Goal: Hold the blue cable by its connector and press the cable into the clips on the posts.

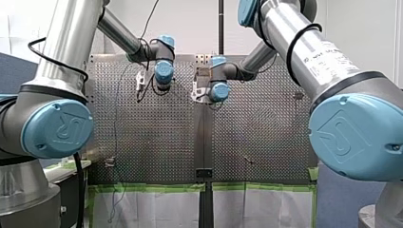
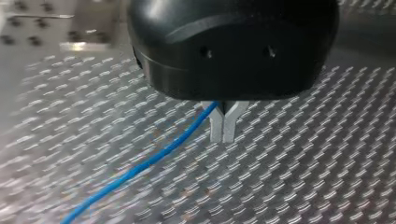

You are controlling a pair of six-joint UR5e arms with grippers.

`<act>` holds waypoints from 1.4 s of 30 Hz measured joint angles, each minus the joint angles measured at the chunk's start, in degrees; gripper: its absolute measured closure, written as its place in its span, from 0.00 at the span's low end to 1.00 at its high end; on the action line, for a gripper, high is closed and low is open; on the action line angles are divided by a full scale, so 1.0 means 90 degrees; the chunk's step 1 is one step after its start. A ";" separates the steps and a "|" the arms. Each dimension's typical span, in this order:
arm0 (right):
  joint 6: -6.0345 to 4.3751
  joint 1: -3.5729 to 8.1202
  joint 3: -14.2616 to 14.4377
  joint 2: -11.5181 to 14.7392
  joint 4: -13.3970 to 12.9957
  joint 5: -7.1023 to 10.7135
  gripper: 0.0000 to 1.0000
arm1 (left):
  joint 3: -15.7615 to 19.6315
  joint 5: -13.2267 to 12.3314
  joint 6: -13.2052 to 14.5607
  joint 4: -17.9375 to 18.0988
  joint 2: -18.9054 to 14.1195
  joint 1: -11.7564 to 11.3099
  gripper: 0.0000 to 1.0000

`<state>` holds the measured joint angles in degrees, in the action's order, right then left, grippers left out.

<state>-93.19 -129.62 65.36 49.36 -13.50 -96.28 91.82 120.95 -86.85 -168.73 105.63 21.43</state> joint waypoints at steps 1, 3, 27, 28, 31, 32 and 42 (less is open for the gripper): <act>0.0011 0.0009 0.0073 0.0000 -0.0063 -0.0003 1.00 | 0.0081 0.0071 -0.0029 0.0077 0.0079 0.0078 1.00; 0.0036 0.0029 0.0191 0.0000 -0.0151 -0.0006 1.00 | 0.0185 0.0165 -0.0079 0.0207 0.0202 0.0202 1.00; 0.0161 0.0225 0.1751 -0.0007 -0.1446 -0.0013 1.00 | 0.1078 0.0214 -0.0545 0.1525 0.1108 0.1027 1.00; 0.0159 0.0226 0.1825 -0.0008 -0.1519 -0.0019 1.00 | 0.1089 0.0207 -0.0564 0.1558 0.1111 0.1027 1.00; 0.0146 0.0232 0.2011 -0.0008 -0.1705 -0.0069 1.00 | 0.1127 0.0161 -0.0614 0.1619 0.1122 0.1034 1.00; 0.0139 0.0234 0.2063 -0.0007 -0.1756 -0.0091 1.00 | 0.1143 0.0140 -0.0626 0.1649 0.1139 0.1032 1.00; -0.0236 0.0321 0.2661 -0.0007 -0.2354 -0.0264 1.00 | 0.1191 -0.0044 -0.0706 0.2051 0.1642 0.1056 1.00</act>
<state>-95.31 -126.72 89.31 49.30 -34.68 -98.66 102.54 120.56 -93.20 -150.27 120.40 30.93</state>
